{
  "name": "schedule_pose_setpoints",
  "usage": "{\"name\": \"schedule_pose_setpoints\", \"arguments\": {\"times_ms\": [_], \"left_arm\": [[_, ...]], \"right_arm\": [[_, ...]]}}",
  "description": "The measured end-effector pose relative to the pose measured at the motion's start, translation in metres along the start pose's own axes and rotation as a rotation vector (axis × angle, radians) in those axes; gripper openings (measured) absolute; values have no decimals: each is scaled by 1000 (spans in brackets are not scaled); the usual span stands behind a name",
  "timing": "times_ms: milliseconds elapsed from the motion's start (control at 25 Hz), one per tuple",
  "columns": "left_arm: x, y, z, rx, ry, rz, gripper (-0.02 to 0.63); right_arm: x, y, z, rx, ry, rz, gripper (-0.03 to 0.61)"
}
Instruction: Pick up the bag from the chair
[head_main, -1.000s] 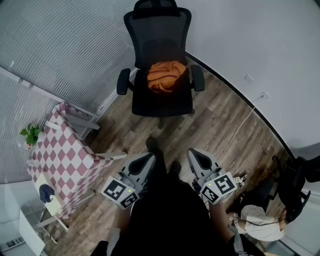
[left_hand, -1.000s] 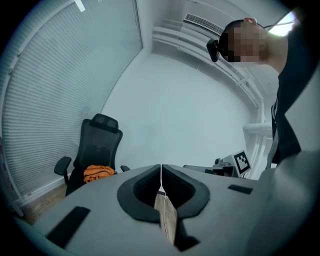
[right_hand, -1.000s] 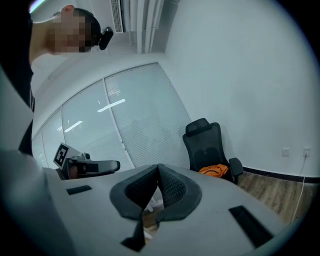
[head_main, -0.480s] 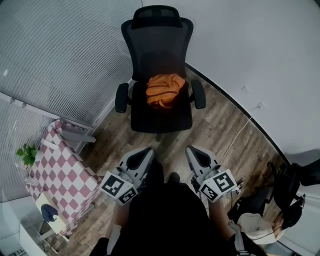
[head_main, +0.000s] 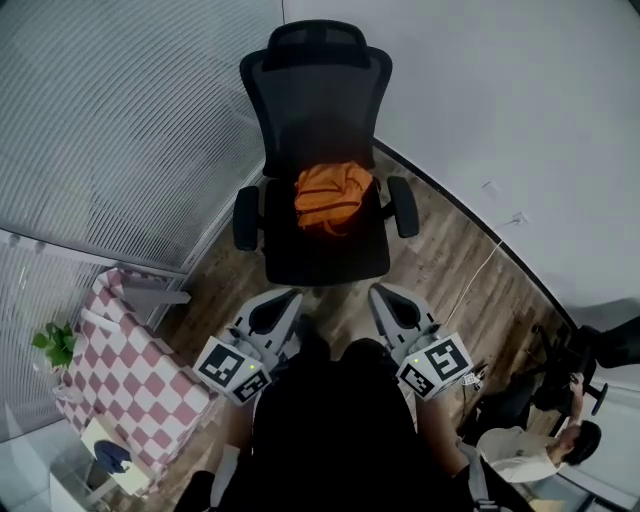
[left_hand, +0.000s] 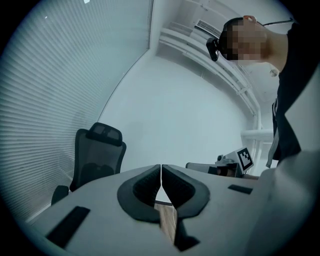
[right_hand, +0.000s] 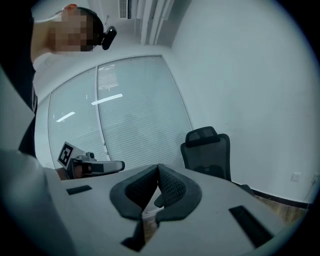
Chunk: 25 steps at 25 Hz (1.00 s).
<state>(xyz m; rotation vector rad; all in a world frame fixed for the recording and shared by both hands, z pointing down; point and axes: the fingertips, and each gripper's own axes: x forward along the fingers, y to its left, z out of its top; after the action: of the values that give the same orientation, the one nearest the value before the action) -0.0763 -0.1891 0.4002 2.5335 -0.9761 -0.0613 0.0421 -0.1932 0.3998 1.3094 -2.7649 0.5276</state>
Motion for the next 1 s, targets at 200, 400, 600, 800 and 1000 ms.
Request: {"name": "schedule_pose_setpoints", "arguments": {"times_ms": [200, 400, 600, 800, 1000], "left_arm": [[7, 22, -3, -31, 30, -18, 34], [21, 38, -7, -58, 52, -7, 34], [25, 55, 10, -54, 38, 54, 34], [26, 79, 28, -53, 7, 162, 34], [31, 98, 39, -57, -27, 261, 34]], "right_arm": [[20, -6, -7, -1, 43, -23, 20], [44, -22, -8, -18, 85, -11, 20], [80, -40, -9, -24, 118, 37, 20], [130, -61, -17, -51, 188, 110, 20], [174, -79, -45, -147, 297, 197, 24]]}}
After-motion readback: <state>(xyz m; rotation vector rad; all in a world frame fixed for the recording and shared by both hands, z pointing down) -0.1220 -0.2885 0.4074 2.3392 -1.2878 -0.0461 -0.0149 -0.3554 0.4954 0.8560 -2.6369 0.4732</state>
